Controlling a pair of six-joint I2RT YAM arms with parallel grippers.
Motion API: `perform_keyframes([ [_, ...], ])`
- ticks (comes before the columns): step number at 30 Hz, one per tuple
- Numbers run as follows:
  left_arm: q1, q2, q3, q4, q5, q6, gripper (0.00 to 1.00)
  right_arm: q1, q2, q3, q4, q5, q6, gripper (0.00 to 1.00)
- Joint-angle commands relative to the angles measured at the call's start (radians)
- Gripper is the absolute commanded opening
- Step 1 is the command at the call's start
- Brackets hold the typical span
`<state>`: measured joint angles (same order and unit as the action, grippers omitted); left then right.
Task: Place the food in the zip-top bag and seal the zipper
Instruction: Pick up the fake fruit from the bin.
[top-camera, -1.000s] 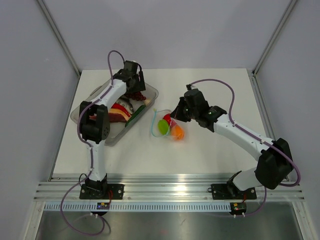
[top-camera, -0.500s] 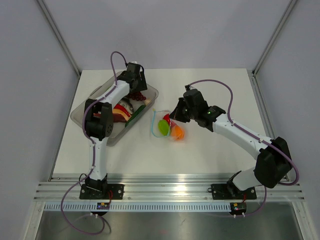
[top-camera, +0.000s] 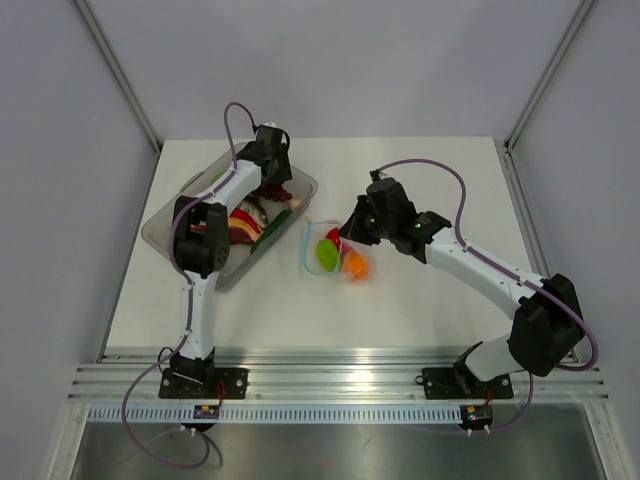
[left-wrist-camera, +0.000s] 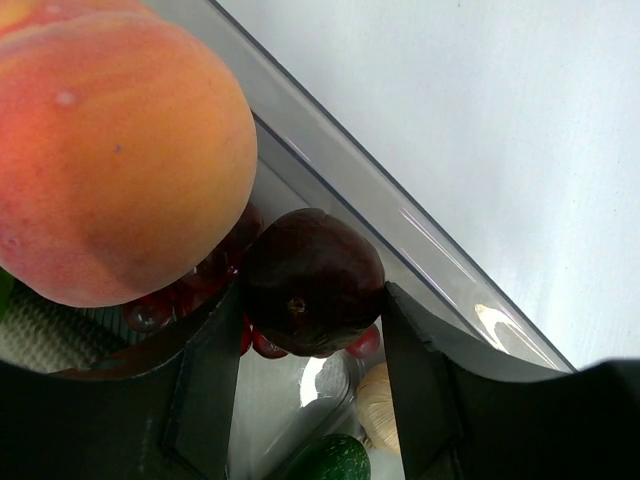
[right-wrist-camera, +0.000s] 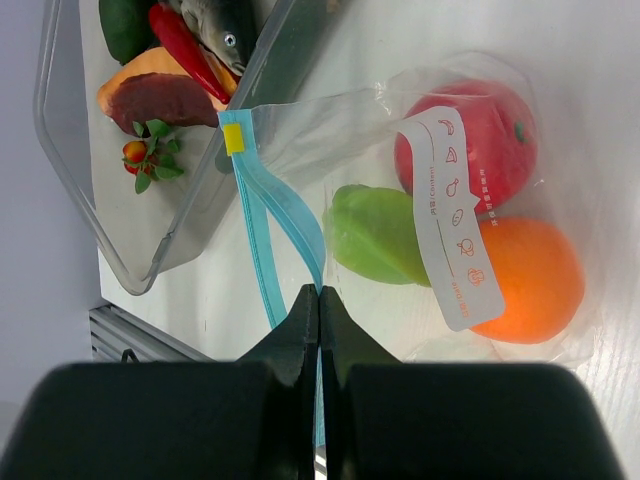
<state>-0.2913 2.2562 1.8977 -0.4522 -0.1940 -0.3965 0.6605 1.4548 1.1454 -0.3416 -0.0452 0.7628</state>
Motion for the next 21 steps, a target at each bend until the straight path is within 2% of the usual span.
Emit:
perform_keyframes([
  [1,-0.008,-0.012,0.024,0.060,-0.033,0.008,0.50,0.011,-0.005,0.023,0.024,-0.001,-0.011,0.00],
  [8,-0.025,-0.108,-0.058,0.067,-0.050,0.018,0.36,0.011,-0.011,0.019,0.024,0.002,-0.010,0.00],
  [14,-0.051,-0.311,-0.192,0.046,-0.059,0.025,0.28,0.013,-0.010,0.016,0.035,-0.002,-0.005,0.00],
  [17,-0.060,-0.427,-0.256,0.014,-0.021,0.022,0.26,0.011,-0.001,0.017,0.047,-0.010,-0.005,0.00],
  [21,-0.126,-0.553,-0.307,-0.077,-0.005,0.065,0.25,0.011,0.016,0.033,0.053,-0.019,-0.006,0.00],
])
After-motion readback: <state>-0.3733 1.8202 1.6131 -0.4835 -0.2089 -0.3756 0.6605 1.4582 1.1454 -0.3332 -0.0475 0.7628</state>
